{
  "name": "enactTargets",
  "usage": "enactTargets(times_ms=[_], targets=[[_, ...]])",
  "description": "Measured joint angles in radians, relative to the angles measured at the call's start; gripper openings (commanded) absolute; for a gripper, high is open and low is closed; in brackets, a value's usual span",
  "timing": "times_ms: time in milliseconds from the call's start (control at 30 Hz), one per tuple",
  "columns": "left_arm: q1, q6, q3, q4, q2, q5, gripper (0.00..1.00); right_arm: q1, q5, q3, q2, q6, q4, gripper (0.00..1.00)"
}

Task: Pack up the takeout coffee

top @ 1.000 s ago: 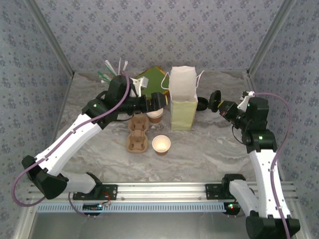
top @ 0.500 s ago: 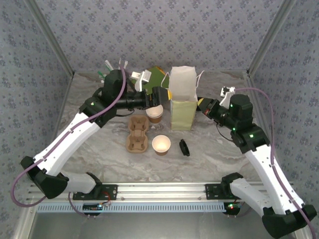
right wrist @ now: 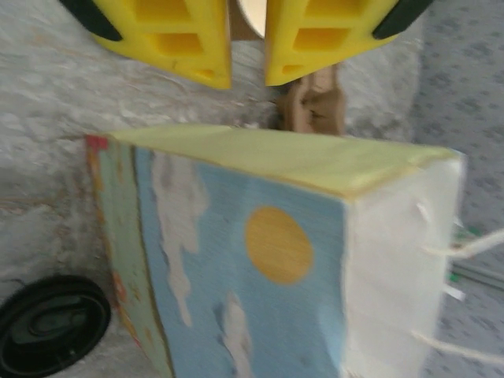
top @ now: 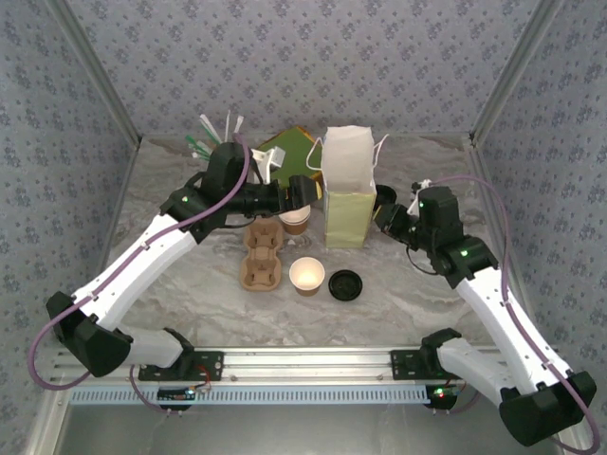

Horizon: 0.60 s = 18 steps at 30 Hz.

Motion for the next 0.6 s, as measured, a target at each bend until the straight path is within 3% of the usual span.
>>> enactTargets(times_ms=[200,367,600], targets=[[0.004,0.032,-0.090,-0.045,-0.060,-0.053,1.00,0.164,0.145,-0.099,0.040,0.016,-0.095,0.34],[0.005,0.050,-0.180,-0.100,-0.128,-0.098,1.00,0.300,0.265,-0.130,0.200,0.071,-0.133,0.32],[0.005,0.053,-0.246,-0.141,-0.181,-0.127,1.00,0.351,0.331,-0.120,0.418,0.104,-0.136,0.31]])
